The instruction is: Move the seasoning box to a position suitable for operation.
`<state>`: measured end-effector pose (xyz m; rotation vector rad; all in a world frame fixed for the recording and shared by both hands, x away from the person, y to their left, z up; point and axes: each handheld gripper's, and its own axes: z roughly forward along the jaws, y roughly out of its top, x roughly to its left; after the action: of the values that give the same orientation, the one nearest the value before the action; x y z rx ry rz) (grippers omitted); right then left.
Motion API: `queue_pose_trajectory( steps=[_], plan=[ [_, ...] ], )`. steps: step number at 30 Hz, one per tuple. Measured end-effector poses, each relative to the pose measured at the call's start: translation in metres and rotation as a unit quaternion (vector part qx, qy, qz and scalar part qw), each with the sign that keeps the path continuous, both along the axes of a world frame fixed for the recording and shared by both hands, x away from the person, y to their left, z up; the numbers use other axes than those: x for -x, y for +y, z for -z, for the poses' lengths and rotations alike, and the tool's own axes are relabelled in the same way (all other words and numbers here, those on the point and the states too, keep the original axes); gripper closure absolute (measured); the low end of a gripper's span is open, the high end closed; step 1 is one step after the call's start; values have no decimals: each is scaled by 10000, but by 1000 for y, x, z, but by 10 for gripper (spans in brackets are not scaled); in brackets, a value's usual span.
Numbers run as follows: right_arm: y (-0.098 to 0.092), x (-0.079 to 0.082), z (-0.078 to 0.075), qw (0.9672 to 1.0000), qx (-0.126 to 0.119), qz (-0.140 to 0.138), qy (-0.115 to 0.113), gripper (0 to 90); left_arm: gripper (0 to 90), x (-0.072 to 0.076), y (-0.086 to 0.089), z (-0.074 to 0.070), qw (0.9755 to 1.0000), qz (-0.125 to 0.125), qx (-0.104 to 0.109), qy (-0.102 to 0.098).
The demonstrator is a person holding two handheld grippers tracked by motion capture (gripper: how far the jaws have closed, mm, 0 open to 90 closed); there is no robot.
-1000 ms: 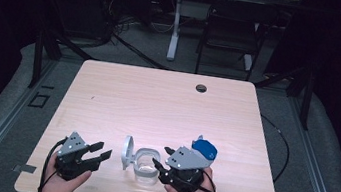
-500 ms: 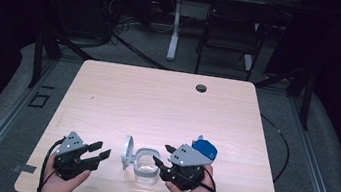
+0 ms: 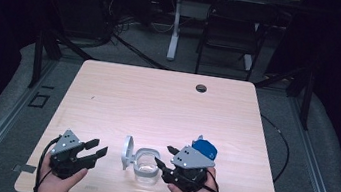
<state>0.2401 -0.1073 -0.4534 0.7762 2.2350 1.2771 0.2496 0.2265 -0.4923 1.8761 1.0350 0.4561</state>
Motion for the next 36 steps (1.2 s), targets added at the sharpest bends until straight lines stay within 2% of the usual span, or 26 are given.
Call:
queue_pose_trajectory(
  steps=[4, 8, 12, 18, 19, 21, 25, 27, 30, 36],
  plan=[
    [-5, 3, -3, 9999, -87, 47, -30, 504, 558, 1, 1, 0, 10000, 5, -20, 25],
    [-7, 4, -2, 9999, -75, 82, -32, 501, 558, -1, 2, 0, 10000, -14, 93, 4],
    [-8, 5, -1, 9999, -93, 93, -66, 499, 558, -1, 1, 0, 10000, 3, 67, 50],
    [-8, 7, 2, 9999, -66, 111, -41, 498, 558, 0, 0, 1, 10000, 44, -37, 26],
    [-9, 8, 2, 9999, -60, 93, -38, 496, 558, 0, 0, 2, 10000, 27, 5, -10],
    [-10, 8, 1, 9999, -66, 102, -78, 496, 558, 1, 2, 2, 10000, 25, -32, 44],
    [-10, 8, 2, 9999, -85, 131, -73, 496, 557, 3, 5, 1, 10000, -21, 16, -14],
    [-9, 8, 2, 9999, -72, 127, -75, 496, 557, 3, 8, 0, 10000, -30, -3, 28],
    [-8, 8, 1, 9998, -102, 133, -115, 496, 558, 3, 9, 0, 9999, -73, 116, 15],
    [-8, 10, -1, 9996, -105, 148, -199, 494, 558, 3, 10, 1, 9999, -64, 77, 82]
  ],
)
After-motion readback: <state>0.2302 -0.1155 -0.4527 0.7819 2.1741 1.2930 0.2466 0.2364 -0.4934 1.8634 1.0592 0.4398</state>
